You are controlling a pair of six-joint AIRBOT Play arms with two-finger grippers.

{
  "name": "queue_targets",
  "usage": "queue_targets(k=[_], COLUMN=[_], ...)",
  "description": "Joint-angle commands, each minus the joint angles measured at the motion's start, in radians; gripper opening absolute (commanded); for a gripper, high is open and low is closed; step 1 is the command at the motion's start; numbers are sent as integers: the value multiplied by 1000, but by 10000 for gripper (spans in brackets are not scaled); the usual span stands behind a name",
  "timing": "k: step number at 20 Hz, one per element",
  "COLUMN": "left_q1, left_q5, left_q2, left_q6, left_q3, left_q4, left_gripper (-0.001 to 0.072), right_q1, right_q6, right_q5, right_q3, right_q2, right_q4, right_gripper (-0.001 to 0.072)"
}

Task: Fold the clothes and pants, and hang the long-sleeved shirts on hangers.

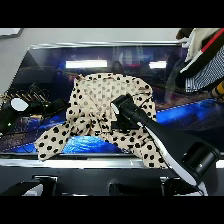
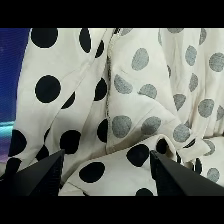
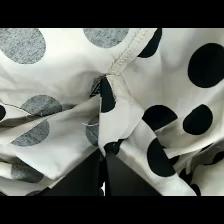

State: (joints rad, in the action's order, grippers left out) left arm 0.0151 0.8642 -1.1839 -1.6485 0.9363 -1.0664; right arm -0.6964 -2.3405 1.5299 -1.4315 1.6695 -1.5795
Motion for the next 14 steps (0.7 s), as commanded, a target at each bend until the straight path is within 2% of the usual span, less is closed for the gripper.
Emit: queue_targets(k=[1,4,8,11,14], left_q1=[-1,-2,-1,5,73], left_q5=[0,25,126,176,224], left_q2=[0,5,10,25,31], left_q6=[0,1,11,6,6], left_q3=[0,6,60,77,76], left_q4=[0,0,0,4,23], left_gripper=[614,614,614,614,615], right_q1=[-1,0,0,0,0], right_q6=[16,15,42,51,50], right_q5=[16,22,51,77,84], right_q3=[-1,-19,-74,-75,-74], right_q2=[-24,-124,-294,-398,-425], right_q4=[-21,-127,-260,-274,-277], right_gripper=[19,19,20,20,20])
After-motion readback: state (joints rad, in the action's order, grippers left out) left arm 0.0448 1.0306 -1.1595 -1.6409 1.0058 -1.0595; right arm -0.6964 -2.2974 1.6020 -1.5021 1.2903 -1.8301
